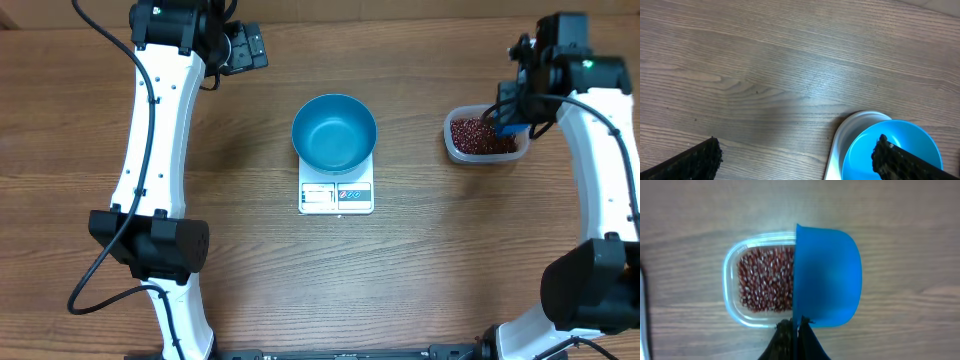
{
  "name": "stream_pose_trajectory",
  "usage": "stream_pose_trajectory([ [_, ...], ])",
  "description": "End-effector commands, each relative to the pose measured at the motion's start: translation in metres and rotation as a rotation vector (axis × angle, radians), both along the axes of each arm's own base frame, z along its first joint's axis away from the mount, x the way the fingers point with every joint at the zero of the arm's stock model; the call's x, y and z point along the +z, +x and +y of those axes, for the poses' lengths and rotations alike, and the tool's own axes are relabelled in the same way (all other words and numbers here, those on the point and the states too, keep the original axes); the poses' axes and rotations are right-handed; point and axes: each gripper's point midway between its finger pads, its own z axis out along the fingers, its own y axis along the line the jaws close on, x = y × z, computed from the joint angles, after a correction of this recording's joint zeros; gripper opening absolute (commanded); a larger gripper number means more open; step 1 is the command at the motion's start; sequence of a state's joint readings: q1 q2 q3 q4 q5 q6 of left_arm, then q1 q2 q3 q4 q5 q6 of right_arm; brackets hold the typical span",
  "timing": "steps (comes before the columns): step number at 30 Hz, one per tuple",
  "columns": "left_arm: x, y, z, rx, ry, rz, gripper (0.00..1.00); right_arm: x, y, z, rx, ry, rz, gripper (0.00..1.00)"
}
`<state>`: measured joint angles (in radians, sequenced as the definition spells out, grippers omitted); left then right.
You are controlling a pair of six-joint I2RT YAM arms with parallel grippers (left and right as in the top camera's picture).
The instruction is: Scoop item into bowl and weigh 150g on scale
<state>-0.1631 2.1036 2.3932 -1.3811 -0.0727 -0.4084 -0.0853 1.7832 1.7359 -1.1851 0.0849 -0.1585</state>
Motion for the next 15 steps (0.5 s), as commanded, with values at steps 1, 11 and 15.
stream_pose_trajectory([
  [1,0.010,0.000,0.002,-0.012,0.016,-0.027,1.00,0.031,0.002,-0.001,0.032,-0.018,-0.041,0.04],
  [11,0.010,0.000,0.002,-0.012,0.016,-0.027,1.00,0.017,-0.014,0.002,0.139,-0.033,0.094,0.03],
  [15,0.010,0.000,0.002,-0.012,0.016,-0.027,1.00,0.001,-0.006,0.001,0.167,-0.041,0.124,0.04],
])
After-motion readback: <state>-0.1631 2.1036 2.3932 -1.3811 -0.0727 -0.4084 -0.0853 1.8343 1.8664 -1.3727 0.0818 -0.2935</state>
